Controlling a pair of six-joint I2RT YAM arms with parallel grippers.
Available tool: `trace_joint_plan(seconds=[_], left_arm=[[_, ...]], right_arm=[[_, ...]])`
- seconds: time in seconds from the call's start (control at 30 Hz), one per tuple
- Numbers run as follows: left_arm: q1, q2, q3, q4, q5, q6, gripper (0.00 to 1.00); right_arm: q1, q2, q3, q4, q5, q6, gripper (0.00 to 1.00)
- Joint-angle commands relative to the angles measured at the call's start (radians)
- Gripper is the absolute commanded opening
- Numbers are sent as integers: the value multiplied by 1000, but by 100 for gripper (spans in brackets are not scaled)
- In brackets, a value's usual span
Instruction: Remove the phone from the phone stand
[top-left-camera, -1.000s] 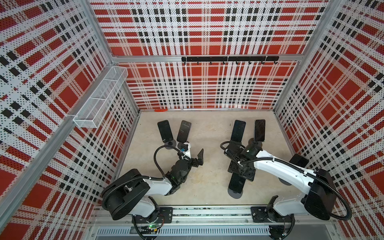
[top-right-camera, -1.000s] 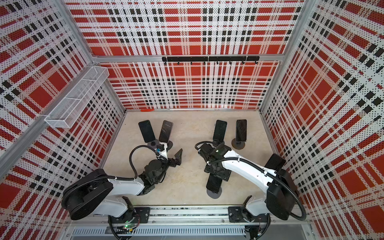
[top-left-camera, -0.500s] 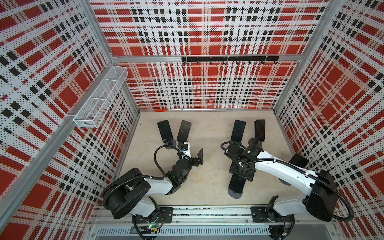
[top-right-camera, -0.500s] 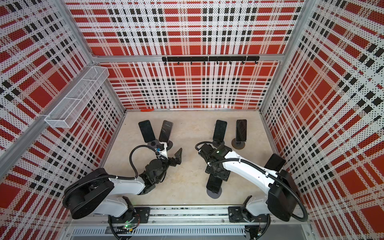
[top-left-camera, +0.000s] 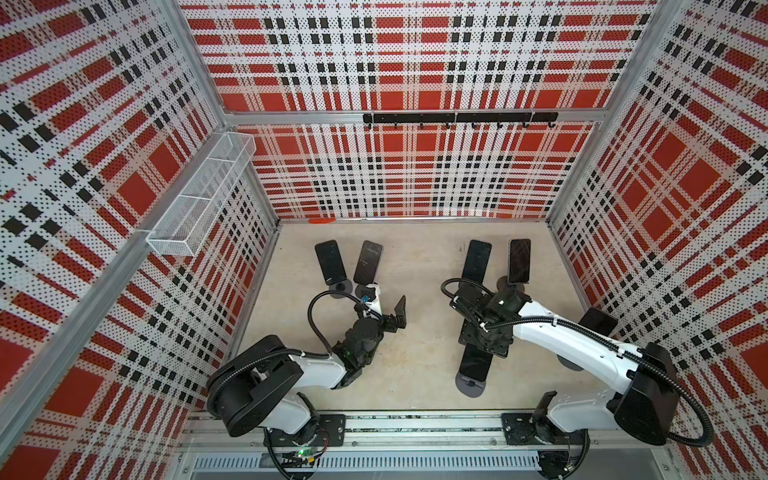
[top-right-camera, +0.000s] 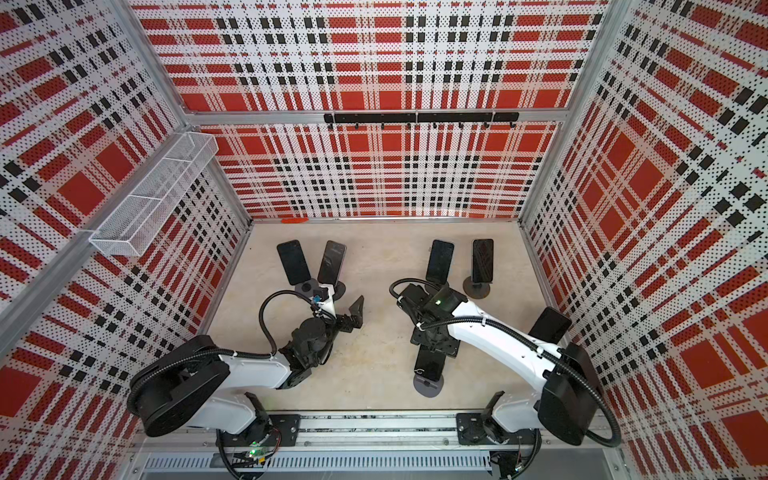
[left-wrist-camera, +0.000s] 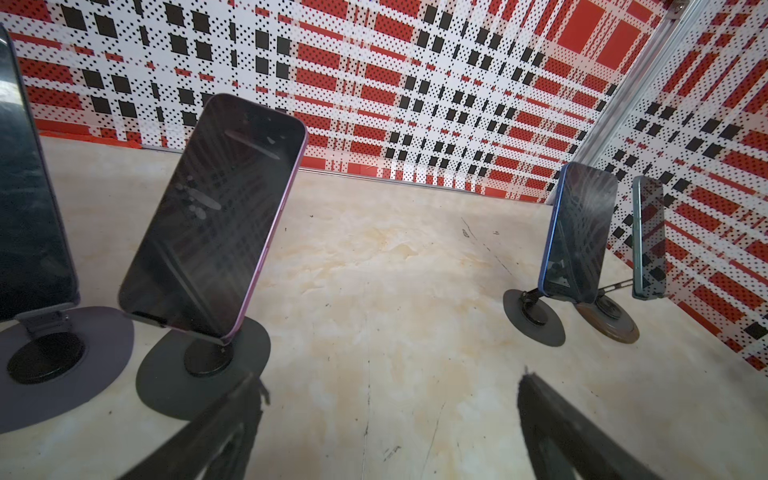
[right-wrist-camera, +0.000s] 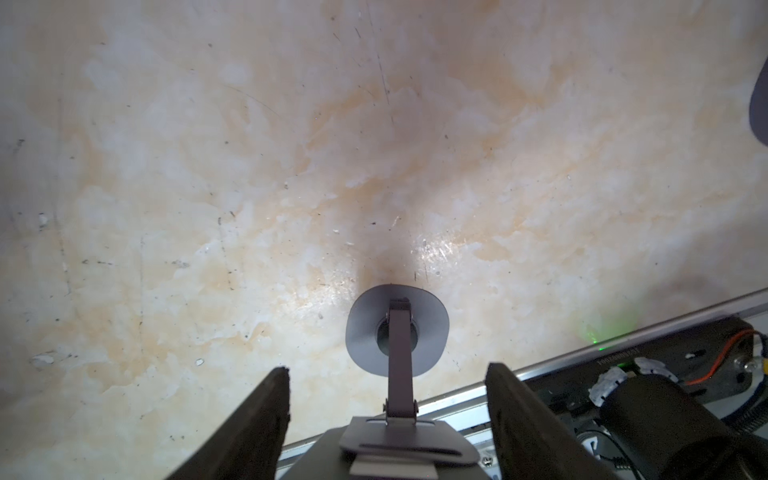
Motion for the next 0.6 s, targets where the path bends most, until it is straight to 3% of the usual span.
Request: trace_joint_plan(seconds=[0.0, 0.27, 0.57], left_arm=[[-4, 10, 26, -4, -11, -5, 98], [-1, 23, 32, -5, -10, -9, 98], [7, 22, 34, -12, -7, -14, 98]], right_arm=[[8, -27, 59, -23, 25, -49, 73], [-3, -4, 168, -62, 64, -155, 73], [-93, 86, 329, -21, 62, -320, 73]])
